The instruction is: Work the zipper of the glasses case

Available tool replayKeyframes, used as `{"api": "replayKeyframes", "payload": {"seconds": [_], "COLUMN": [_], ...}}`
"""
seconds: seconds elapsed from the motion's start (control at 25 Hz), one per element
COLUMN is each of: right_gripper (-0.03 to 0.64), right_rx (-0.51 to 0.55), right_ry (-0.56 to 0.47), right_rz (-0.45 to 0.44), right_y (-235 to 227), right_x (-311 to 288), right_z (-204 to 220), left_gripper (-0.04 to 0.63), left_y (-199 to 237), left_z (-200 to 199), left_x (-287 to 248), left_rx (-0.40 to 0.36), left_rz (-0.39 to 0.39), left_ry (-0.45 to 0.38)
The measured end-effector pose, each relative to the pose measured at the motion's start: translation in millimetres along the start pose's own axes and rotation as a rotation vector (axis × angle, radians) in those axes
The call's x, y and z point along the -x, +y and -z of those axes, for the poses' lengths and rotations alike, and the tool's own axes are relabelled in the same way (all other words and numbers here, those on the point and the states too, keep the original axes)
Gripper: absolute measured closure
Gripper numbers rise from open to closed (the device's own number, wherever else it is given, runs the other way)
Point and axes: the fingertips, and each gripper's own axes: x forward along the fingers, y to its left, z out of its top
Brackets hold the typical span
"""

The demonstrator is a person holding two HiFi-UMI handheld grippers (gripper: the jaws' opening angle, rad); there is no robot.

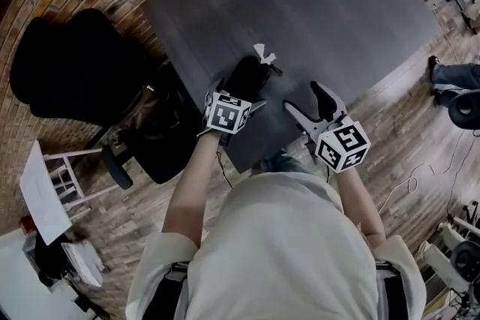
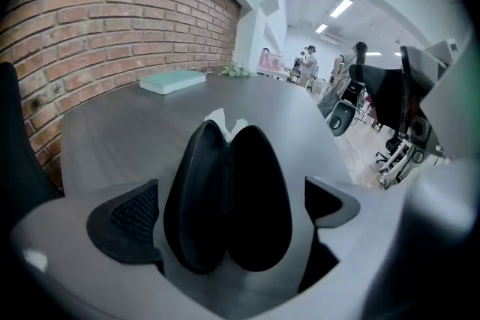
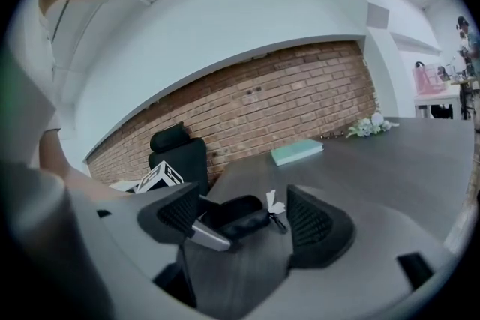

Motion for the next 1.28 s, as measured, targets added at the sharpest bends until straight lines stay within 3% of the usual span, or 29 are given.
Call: {"api": "replayKeyframes", "payload": {"seconds": [0.2, 0.32, 0.4, 0.48, 0.52, 0.84, 1.04, 1.28], "right_gripper": [0.273, 0.273, 0.273, 0.273, 0.273, 0.273, 0.273, 0.273], "right_rx": [-0.006, -0.007, -0.009, -0.014, -0.017, -0.031, -0.080, -0.217], "right_ry": [0.016, 0.015, 0.014, 0.012, 0.011, 0.035, 0.095, 0.156], "right_rz": [-0.027, -0.042, -0.048, -0.051, -0.052, -0.031, -0.027, -0.049], "right_y": [-16, -24, -26, -26, -26, -20, -3, 30], "right_x": [-19, -25, -28, -29, -30, -35, -40, -51], "right_z": [-3, -4, -5, -5, -5, 2, 12, 18], "left_gripper": [0.011, 0.025, 0.114, 0.286, 0.322, 0.330, 0.330, 0.330], "left_y": [6, 5, 4, 6, 7, -2, -20, -52], "left_z": [11, 8, -2, -12, -13, -13, -25, -29], "left_x": [-23, -24, -16, -5, -1, 9, 37, 75], "left_rx": [-0.021, -0.004, 0.013, 0.040, 0.057, 0.047, 0.013, -0.072], "left_rz": [-0.029, -0.048, -0.058, -0.077, -0.082, -0.061, -0.079, -0.123], "left_ry": [0.116, 0.130, 0.085, 0.032, 0.024, -0.009, -0.119, -0.248]}}
